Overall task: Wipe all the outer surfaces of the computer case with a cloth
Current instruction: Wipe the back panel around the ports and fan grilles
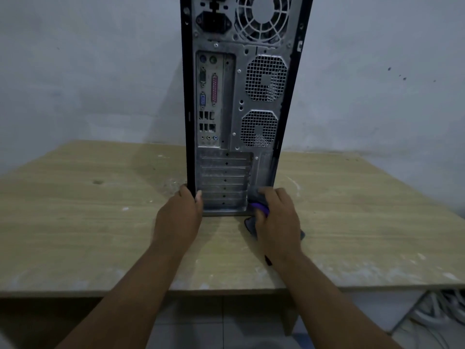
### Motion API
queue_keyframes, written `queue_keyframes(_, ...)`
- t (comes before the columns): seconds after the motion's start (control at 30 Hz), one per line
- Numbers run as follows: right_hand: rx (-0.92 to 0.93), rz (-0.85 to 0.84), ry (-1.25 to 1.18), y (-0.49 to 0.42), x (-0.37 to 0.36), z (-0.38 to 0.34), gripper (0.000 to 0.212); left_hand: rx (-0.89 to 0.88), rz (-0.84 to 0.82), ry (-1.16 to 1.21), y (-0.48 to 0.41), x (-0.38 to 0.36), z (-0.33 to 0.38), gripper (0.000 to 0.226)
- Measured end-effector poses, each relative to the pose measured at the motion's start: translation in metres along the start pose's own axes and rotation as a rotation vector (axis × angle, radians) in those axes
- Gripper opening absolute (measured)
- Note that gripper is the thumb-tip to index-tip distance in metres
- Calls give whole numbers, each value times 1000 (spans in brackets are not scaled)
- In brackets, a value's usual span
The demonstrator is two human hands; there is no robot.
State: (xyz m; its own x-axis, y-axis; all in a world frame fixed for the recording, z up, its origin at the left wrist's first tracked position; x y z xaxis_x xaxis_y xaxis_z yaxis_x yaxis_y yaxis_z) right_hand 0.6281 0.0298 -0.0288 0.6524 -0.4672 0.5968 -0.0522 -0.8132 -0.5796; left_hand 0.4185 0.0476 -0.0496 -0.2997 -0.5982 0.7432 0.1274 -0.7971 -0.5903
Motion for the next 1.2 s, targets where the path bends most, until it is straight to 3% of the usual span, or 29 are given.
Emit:
queue_keyframes(0.13, -122, -306, 241, 3, -22, 13, 43, 2, -1, 22, 1, -1, 1, 34)
queue_keyframes(0.2, -162, -350, 250, 6, -25, 16, 42, 3, -6, 20, 2, -2, 0, 34)
queue_keyframes(0.4, -127, -38, 3, 5, 3, 15, 28, 9, 6, 31, 1, -1, 0, 34)
queue_keyframes(0.53, -107, -216, 176, 5, -10, 17, 31, 24, -17, 32, 0, -1, 1, 37)
queue_keyframes(0.6, -103, -227, 128, 4, -11, 17, 25, 30, -33, 28, 0, 0, 1, 38)
queue_keyframes(0.67, -103, -172, 45, 2, -7, 18, 20, 27, -46, 29, 1, -1, 1, 38)
queue_keyframes(0.83, 24, 158, -29, -28, 24, 4, 32, 24, -32, 17, 0, 0, 2, 36)
queue_keyframes(0.93, 83, 171, -23, -31, 21, 2, 36, 26, -28, 49, -1, 0, 2, 34)
queue_keyframes(1.07, 218, 42, 85, -15, 1, 8, 41, 10, -18, 89, 1, 1, 2, 35)
queue_keyframes(1.2, 251, 237, -23, -43, 40, -14, 29, 18, -22, 100, -1, -2, -1, 36)
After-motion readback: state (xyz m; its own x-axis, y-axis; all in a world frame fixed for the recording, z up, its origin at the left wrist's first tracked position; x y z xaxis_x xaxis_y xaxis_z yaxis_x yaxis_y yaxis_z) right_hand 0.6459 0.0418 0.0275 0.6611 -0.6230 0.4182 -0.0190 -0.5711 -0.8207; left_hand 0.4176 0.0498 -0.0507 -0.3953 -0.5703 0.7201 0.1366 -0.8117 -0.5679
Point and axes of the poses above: each hand's wrist, its own y-axis away from the middle knuckle, its own x-axis out of the back of the hand, z = x × y, the point moved 7 cm from there along -y, towards the middle knuckle, and after that the axes turned 5 degrees about -x, right-handed, at the moved point
